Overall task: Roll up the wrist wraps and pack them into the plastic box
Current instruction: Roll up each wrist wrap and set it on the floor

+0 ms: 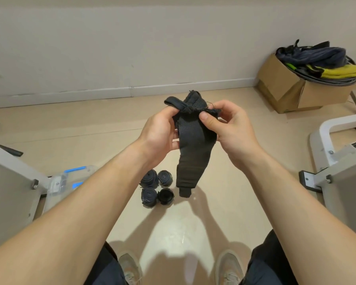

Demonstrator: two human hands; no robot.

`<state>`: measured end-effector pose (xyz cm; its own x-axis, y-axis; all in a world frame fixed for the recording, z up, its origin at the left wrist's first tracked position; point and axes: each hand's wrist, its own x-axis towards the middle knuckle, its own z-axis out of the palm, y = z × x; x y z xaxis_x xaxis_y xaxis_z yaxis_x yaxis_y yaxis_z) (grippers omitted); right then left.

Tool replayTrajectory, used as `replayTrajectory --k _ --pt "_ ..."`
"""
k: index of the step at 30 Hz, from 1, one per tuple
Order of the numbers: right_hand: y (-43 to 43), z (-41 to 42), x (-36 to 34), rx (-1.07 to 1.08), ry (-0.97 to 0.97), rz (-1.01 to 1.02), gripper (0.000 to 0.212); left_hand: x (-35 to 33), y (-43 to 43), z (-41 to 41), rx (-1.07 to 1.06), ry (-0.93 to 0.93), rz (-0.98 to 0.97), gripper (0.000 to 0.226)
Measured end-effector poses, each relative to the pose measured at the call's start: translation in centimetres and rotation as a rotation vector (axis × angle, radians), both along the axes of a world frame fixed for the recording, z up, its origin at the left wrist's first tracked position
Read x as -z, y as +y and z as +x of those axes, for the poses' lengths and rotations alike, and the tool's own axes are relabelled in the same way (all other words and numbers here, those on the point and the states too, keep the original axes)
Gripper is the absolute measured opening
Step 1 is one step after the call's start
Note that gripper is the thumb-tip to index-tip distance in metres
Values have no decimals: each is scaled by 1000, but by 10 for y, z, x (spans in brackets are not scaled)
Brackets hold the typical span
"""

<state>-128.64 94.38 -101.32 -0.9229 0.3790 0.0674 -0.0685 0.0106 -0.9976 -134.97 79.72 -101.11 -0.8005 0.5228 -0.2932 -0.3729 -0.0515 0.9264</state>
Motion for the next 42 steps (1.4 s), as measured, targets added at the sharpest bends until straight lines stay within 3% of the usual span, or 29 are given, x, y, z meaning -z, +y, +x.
replayTrajectory --k 2,6,7,8,11,13,17,24,28,32,38,42 --pt "-2 1 0 29 -1 0 19 -1 -1 0 53 1 -1 56" --pt "-3 3 0 86 -14 15 14 -5 -4 1 193 -43 86 102" --pt "-3 3 1 104 -11 16 15 -6 -3 4 183 -18 79 102" --pt "-4 3 2 123 -9 20 16 -6 -2 7 153 38 49 91" --pt "-6 5 2 129 -33 -54 23 2 2 11 6 297 -88 26" --pt "-5 7 1 68 -80 -177 32 8 2 10 -74 359 -103 14" --pt "-3 10 0 -63 -109 -270 25 7 -2 12 -114 370 -18 18" --pt "-8 6 3 -39 -65 -274 30 3 -2 14 -287 428 2 11" --pt "-13 4 6 -8 -61 -278 30 5 0 14 -418 537 -40 21" --pt "-13 3 9 17 -46 -297 25 1 2 16 -364 647 -66 25" --pt "-11 3 9 31 -39 -295 17 3 -2 12 -310 516 10 7" --pt "-12 3 8 16 -33 -312 15 3 -4 10 -303 529 -26 18"
